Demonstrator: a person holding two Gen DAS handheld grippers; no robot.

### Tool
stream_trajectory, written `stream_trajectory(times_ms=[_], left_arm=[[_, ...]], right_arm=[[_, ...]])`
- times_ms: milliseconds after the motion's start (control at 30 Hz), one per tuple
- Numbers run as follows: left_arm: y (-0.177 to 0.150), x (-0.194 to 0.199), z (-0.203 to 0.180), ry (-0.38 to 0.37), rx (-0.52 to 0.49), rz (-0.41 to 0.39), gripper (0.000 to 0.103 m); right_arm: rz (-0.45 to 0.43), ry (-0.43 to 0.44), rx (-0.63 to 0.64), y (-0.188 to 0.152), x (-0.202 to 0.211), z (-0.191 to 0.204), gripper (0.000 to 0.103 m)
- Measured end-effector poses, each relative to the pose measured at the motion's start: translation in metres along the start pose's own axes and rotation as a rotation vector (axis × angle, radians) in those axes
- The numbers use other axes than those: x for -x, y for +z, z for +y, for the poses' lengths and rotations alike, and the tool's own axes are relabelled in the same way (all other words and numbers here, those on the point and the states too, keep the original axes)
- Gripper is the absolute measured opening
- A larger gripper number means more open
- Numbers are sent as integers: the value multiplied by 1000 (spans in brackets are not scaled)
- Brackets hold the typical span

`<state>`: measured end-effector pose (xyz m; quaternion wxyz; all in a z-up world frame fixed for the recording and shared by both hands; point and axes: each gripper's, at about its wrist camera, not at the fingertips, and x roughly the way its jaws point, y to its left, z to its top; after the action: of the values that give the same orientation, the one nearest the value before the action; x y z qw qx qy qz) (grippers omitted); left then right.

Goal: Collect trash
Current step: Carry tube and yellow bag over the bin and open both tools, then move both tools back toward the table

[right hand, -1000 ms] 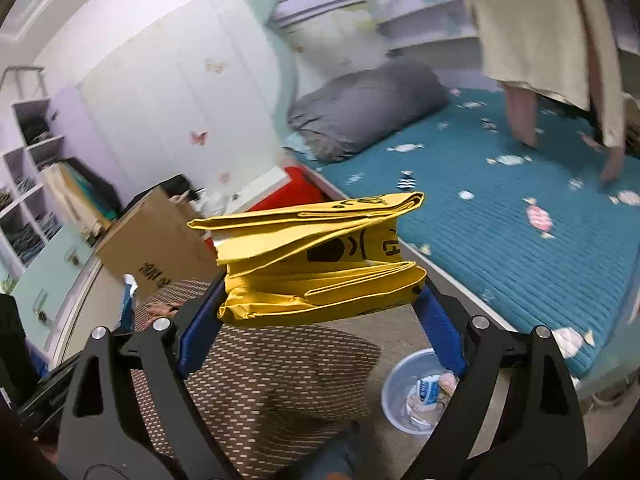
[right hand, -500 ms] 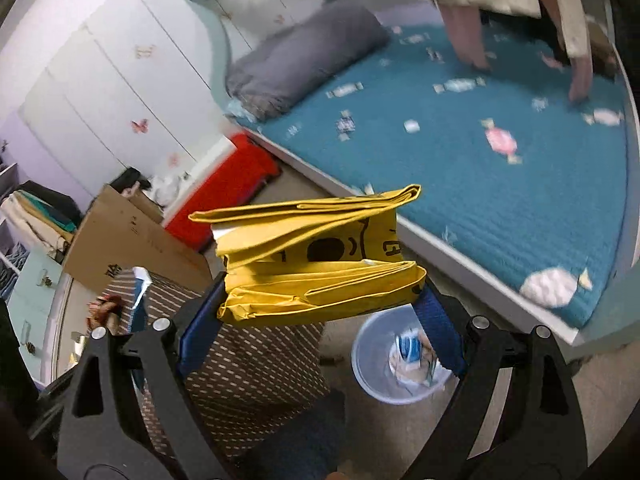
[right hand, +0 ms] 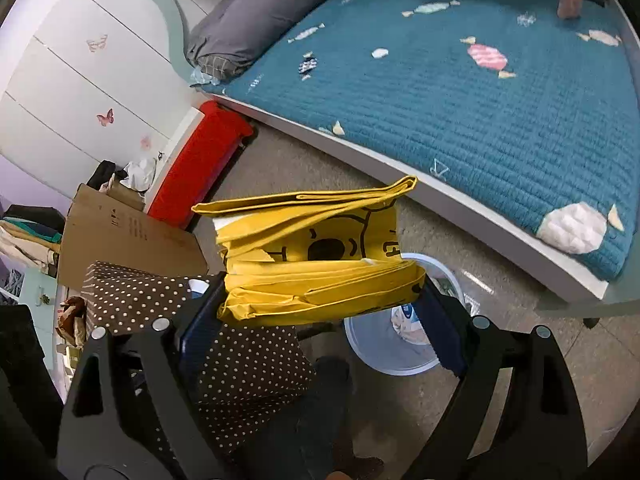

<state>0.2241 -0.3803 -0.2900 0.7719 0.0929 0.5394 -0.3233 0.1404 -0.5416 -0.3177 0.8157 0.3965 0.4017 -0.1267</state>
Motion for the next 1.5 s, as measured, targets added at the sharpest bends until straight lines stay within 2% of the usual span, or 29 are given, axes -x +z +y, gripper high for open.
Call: stream_trajectory(times_ms=[33,100,133,167,233,300,433,533,767,933,1100,1333,1500], left_arm=[[1,-3,1,-1,-5,11,13],[4,-13,-3,1,-24,45,40],[4,-15,-3,11,-25,46,77],[3,-15,-1,48,-22,36,94],[4,-15,-1,78,-24,23,93],[4,-13,-1,65,-24,22,93],[4,-2,2,90,-22,-6,93],[2,10,4,80,-9,-31,93],[-8,49,-3,61,-52,-108,93],[-16,86,-9,27,-71,-177,93],[-27,129,-8,37,-95,-271,94],[-39,181,10,45,-67,-361,94],[-54,218,37,76,-31,-423,94]], right_arm=[[8,1,-9,-1,-3,-1,87],[38,9,-40,-2,-16,-8,89],[51,7,-55,-3,-21,-11,90],[64,9,-72,-4,-26,-15,97],[89,3,-107,-8,-35,-22,97],[89,-12,-119,-11,-36,-26,97],[82,-26,-118,-17,-31,-28,97],[64,-48,-102,-20,-21,-24,97],[-4,-70,-58,-22,12,-5,97],[-75,-62,-15,-22,48,21,97],[-139,-26,46,-24,82,56,97],[-179,23,134,-34,106,109,97],[-207,69,213,-44,124,151,97]])
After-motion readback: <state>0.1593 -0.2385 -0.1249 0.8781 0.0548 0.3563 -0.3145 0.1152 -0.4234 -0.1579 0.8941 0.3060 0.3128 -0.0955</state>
